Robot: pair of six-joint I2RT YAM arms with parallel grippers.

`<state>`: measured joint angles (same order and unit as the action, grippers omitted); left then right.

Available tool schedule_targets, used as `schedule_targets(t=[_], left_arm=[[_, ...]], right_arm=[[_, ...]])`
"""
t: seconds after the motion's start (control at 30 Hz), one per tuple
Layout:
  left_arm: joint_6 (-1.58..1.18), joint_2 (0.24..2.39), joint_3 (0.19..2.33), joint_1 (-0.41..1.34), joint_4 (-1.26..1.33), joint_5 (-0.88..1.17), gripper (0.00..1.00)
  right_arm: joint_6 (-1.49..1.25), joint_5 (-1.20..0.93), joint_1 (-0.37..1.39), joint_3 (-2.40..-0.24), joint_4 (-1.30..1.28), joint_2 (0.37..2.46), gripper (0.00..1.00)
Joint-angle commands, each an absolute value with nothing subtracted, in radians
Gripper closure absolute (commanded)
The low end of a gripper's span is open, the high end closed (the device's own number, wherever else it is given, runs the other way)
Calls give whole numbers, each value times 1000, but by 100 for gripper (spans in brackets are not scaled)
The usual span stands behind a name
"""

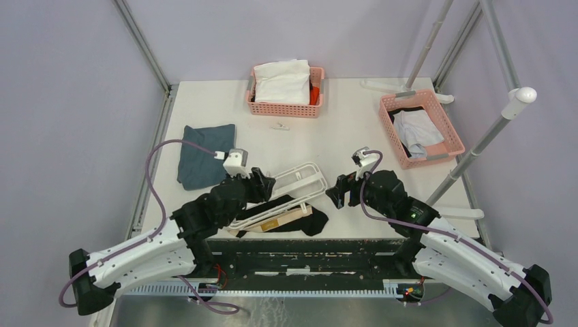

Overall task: Clip the underwear to the hanger
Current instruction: Pick up the hanger at the center of the board.

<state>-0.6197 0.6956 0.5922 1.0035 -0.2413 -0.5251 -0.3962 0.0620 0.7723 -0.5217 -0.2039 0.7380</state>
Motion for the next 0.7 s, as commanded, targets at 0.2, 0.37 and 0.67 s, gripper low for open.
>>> schedule_targets(t=[0.2, 0.37, 0.67], left_arm=[[-659, 1013, 738, 1001, -386, -661, 42], [-595, 1104, 774, 984, -340, -688, 60], [-406, 1133, 800, 927, -272, -587, 97]], right_arm=[[-413, 81, 775, -549, -171, 746, 16], [-404, 80, 775, -558, -185, 747, 16], [-411, 75, 775, -577, -219, 733, 17]])
